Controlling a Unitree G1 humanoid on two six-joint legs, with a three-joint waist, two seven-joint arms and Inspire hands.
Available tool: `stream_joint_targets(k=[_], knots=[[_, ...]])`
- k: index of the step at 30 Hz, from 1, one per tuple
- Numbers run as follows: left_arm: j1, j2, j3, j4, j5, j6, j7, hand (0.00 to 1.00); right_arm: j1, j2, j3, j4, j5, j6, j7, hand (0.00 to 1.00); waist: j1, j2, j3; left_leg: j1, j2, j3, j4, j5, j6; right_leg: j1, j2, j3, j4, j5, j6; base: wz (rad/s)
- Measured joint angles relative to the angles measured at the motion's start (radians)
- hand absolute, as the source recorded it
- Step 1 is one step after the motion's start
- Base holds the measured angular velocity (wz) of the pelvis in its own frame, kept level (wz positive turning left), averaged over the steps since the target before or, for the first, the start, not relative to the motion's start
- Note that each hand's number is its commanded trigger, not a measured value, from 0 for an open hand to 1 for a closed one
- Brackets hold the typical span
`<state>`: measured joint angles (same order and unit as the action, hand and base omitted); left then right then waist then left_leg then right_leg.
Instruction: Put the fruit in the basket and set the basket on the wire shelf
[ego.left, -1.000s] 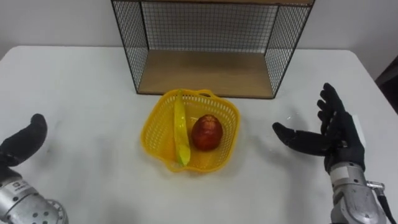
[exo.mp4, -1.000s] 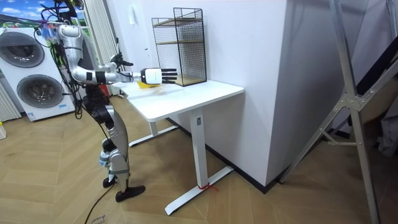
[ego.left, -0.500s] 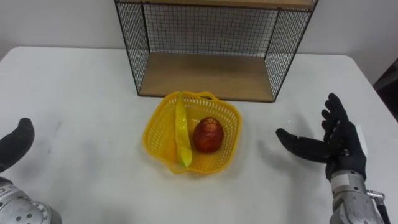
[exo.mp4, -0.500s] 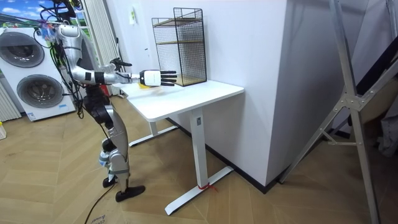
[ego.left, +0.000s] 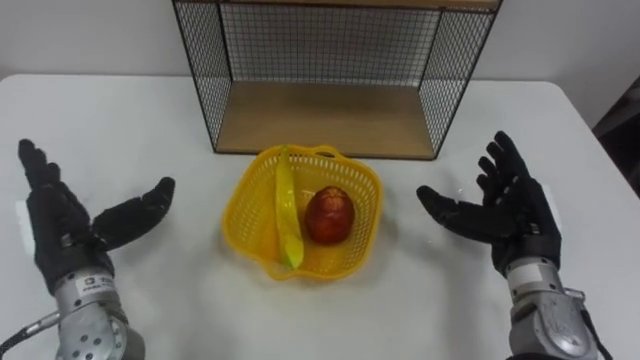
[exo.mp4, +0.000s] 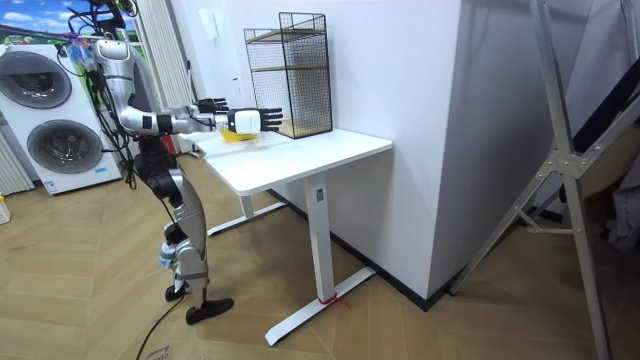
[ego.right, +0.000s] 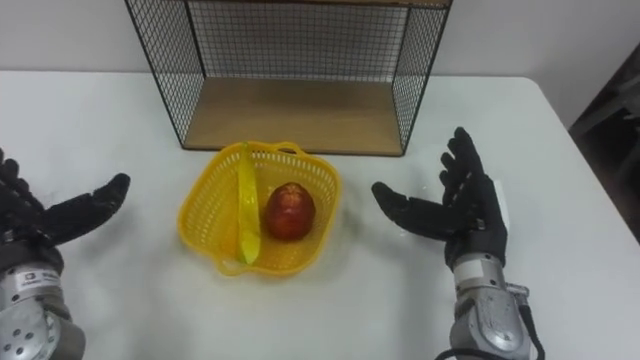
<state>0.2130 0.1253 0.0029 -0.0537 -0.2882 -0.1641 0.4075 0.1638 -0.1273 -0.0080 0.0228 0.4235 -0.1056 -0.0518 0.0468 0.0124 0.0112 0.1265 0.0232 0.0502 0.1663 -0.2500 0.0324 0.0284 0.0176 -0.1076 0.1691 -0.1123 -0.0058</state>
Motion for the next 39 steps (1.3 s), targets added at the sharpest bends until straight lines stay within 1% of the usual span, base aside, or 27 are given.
stream_joint_targets(k=[4, 7, 12, 13, 16, 19, 22, 28, 39], knots=[[-0.001, 0.0, -0.049, 0.014, -0.036, 0.0, -0.079, 0.0, -0.006, 0.0, 0.044, 0.0, 0.046, -0.004, 0.04, 0.0, -0.019, 0.001, 0.0007, -0.013, 0.0, 0.001, 0.003, 0.0, 0.0, -0.011, 0.0, -0.002, 0.0, 0.0, 0.0, 0.0], [-0.012, -0.001, -0.066, 0.052, -0.036, 0.0, -0.135, 0.0, -0.007, 0.0, 0.047, 0.0, 0.061, -0.006, 0.06, 0.0, -0.021, 0.001, 0.0007, -0.013, 0.0, 0.002, 0.003, 0.0, 0.0, -0.012, 0.0, -0.002, 0.0, 0.0, 0.0, 0.0], [-0.014, 0.0, -0.07, 0.062, -0.036, -0.001, -0.191, 0.0, -0.007, 0.005, 0.048, 0.0, 0.111, -0.01, 0.097, 0.0, -0.028, 0.0, 0.0007, -0.011, 0.001, 0.007, 0.003, 0.0, 0.0, -0.011, -0.001, -0.001, -0.001, 0.0, 0.0, -0.01], [-0.014, 0.001, -0.071, 0.077, -0.036, -0.007, -0.209, 0.0, -0.008, 0.005, 0.051, 0.0, 0.123, -0.01, 0.103, 0.0, -0.028, 0.0, 0.0008, -0.01, 0.002, 0.012, 0.003, 0.0, 0.0, -0.011, -0.001, 0.001, -0.001, 0.0, 0.0, -0.06], [-0.014, 0.0, -0.087, 0.127, -0.038, -0.007, -0.252, 0.0, -0.008, 0.004, 0.062, 0.011, 0.124, -0.012, 0.13, 0.0, -0.027, 0.0, 0.0008, -0.011, 0.004, 0.019, 0.005, 0.0, 0.0, -0.012, -0.001, 0.006, -0.002, 0.0, 0.0, -0.06], [-0.014, -0.004, -0.104, 0.145, -0.063, -0.007, -0.297, 0.0, -0.007, 0.004, 0.076, 0.024, 0.124, -0.012, 0.144, 0.0, -0.028, 0.001, 0.0006, -0.011, 0.004, 0.019, 0.003, 0.0, 0.0, -0.014, 0.0, 0.008, 0.0, 0.0, 0.0, 0.0], [-0.014, -0.006, -0.104, 0.165, -0.074, -0.007, -0.33, 0.0, -0.007, 0.004, 0.085, 0.038, 0.123, -0.012, 0.167, 0.0, -0.027, 0.002, 0.0001, -0.011, 0.003, 0.019, 0.002, 0.0, 0.0, -0.014, 0.001, 0.008, 0.001, 0.0, -0.001, 0.0], [-0.014, -0.016, -0.104, 0.167, -0.073, -0.001, -0.364, 0.0, -0.007, 0.006, 0.109, 0.039, 0.117, -0.008, 0.195, 0.0, -0.024, 0.009, -0.0038, -0.011, 0.001, 0.021, 0.002, 0.0, 0.0, -0.014, 0.001, 0.008, 0.0, 0.0, -0.001, 0.0], [-0.014, -0.017, -0.107, 0.183, -0.073, 0.004, -0.399, 0.0, -0.007, 0.006, 0.131, 0.039, 0.102, -0.007, 0.218, 0.0, -0.022, 0.007, -0.0041, -0.001, 0.002, 0.03, 0.003, 0.0, 0.0, -0.009, 0.0, 0.016, 0.002, 0.0, -0.001, -0.02]])
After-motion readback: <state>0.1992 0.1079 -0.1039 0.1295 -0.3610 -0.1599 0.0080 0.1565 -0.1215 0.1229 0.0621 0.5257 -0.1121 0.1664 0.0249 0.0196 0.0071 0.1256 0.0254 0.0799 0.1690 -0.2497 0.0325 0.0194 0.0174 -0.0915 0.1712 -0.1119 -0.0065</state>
